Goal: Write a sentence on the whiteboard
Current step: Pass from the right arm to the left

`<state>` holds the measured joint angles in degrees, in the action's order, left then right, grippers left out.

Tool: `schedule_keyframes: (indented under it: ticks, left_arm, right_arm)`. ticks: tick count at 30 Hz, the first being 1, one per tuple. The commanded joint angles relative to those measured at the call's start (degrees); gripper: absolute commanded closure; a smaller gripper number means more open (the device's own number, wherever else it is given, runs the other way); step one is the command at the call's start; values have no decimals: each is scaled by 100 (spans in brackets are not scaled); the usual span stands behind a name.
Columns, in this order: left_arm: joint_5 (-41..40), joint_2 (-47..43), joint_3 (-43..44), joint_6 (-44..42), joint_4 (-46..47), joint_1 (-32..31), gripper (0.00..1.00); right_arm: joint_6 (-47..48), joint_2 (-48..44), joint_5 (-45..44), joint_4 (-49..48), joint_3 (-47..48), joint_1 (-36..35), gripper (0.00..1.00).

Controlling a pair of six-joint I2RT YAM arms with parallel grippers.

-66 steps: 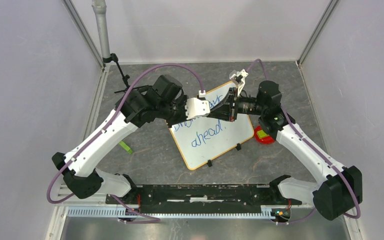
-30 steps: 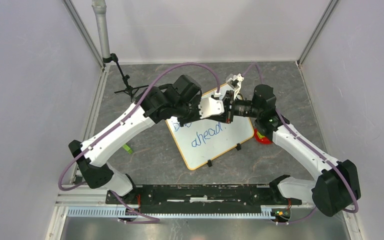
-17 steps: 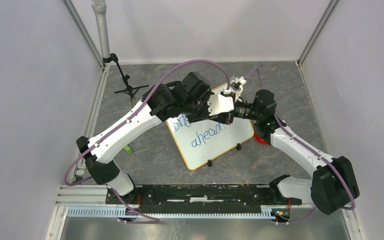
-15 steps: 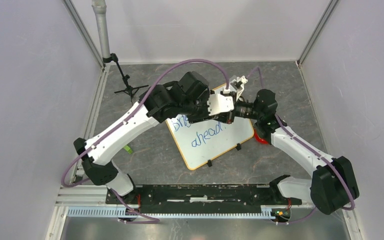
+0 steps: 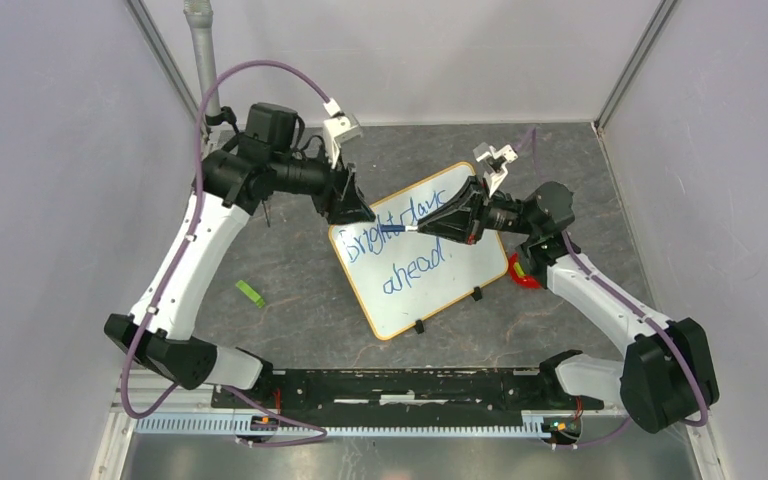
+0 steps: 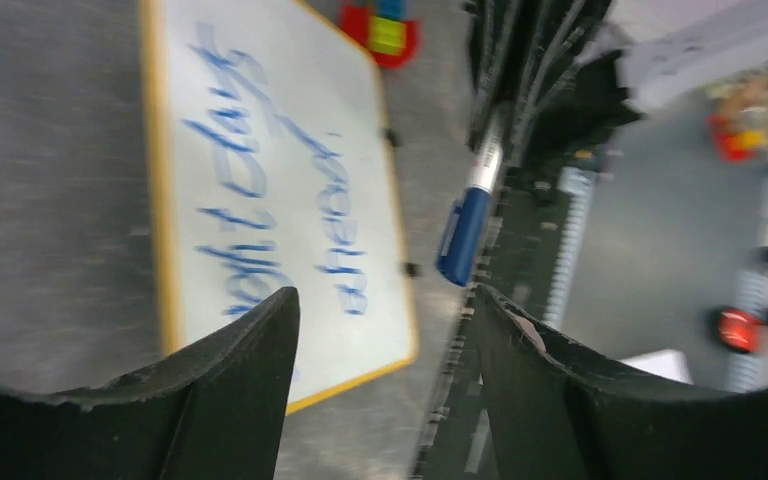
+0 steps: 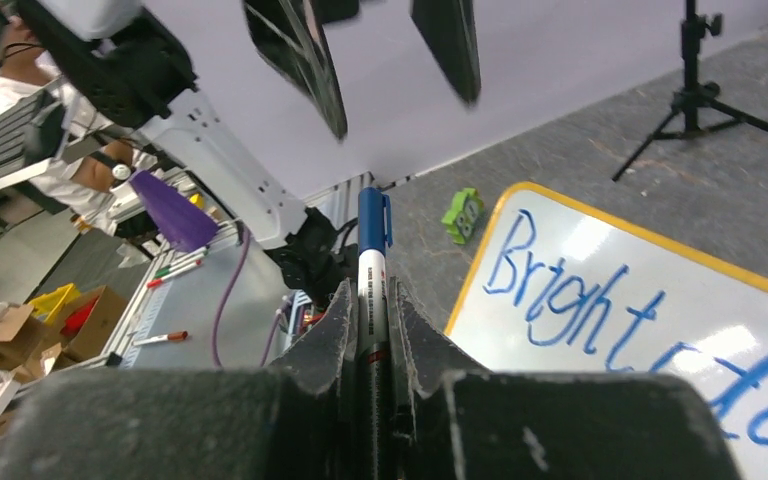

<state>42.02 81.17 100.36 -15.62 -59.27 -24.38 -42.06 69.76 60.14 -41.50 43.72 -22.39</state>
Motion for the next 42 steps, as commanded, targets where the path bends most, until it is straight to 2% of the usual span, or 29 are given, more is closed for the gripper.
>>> schedule_keyframes:
  ticks: [1,5,11,24,31,39,42]
  left_arm:
    - [2215,-269,-970,1998,1146,2,31]
    - [2826,-441,-1578,2905,2062,-13,32]
    - [2812,-626,-2020,3597,2860,-15,35]
    - [2690,-447,-2002,3720,2986,-318,58]
    - [2597,-346,-1979,3592,2848,-409,57]
    - [2393,-328,-1993,3258,2469,-490,49]
    - [2340,-333,-2018,3131,2344,-489,51]
  right_arm:
    - [-839,-203,414,-1456,-80,-11,100]
    - [-975,-220,416,-1620,-66,-11,100]
    - [-980,-225,419,-1577,-66,-30,100]
    - [-394,-199,291,-698,56,-70,100]
    - [-331,-190,290,-584,99,-81,100]
    - [-261,-187,286,-492,118,-77,100]
    - [-256,-190,279,-490,119,-77,100]
